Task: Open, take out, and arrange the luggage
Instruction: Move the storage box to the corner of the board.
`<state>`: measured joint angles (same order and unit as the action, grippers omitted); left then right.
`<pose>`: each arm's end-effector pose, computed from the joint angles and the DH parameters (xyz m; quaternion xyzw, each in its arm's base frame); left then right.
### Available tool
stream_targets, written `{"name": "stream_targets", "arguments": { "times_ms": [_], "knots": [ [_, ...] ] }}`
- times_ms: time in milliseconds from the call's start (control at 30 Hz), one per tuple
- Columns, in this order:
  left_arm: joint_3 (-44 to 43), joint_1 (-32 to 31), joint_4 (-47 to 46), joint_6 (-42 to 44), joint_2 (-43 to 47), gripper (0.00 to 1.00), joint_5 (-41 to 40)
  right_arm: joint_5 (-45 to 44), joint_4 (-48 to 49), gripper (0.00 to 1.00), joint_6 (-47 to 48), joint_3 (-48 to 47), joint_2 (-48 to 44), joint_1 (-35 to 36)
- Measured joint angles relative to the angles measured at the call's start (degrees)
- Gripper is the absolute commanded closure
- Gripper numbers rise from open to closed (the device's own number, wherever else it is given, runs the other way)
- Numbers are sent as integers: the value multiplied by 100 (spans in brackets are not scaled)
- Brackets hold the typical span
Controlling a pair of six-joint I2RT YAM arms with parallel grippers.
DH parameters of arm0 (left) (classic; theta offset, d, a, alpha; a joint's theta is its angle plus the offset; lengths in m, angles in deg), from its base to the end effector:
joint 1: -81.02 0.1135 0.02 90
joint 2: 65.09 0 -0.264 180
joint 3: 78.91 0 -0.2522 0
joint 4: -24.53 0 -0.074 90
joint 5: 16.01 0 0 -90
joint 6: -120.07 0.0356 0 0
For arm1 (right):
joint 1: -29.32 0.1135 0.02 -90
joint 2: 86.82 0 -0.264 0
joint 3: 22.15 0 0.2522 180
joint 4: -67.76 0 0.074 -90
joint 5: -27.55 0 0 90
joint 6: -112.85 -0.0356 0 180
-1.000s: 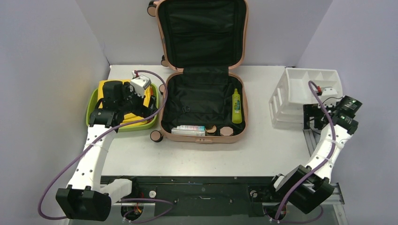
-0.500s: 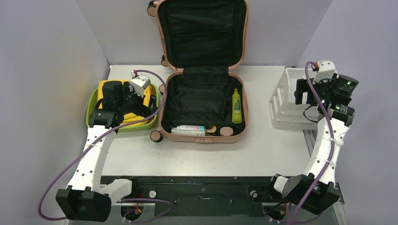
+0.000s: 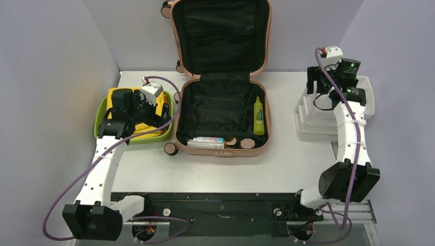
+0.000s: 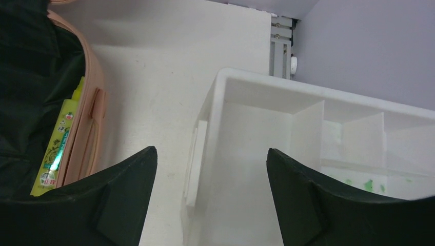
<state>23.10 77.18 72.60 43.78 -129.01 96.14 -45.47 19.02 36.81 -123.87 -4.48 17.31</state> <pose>0.2358 -0.0293 0.3521 0.2213 0.8426 -0.1293 0.4736 0.3121 -0.0558 0.4059 -0.0890 0.8524 0.0120 0.5152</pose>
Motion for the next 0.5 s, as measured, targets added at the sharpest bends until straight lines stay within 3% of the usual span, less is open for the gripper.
{"name": "stream_targets", "arguments": {
  "times_ms": [500],
  "knots": [
    [90, 286, -72, -177, 103, 4, 177, -702, 26, 42, -297, -463, 789, 361]
  ]
}}
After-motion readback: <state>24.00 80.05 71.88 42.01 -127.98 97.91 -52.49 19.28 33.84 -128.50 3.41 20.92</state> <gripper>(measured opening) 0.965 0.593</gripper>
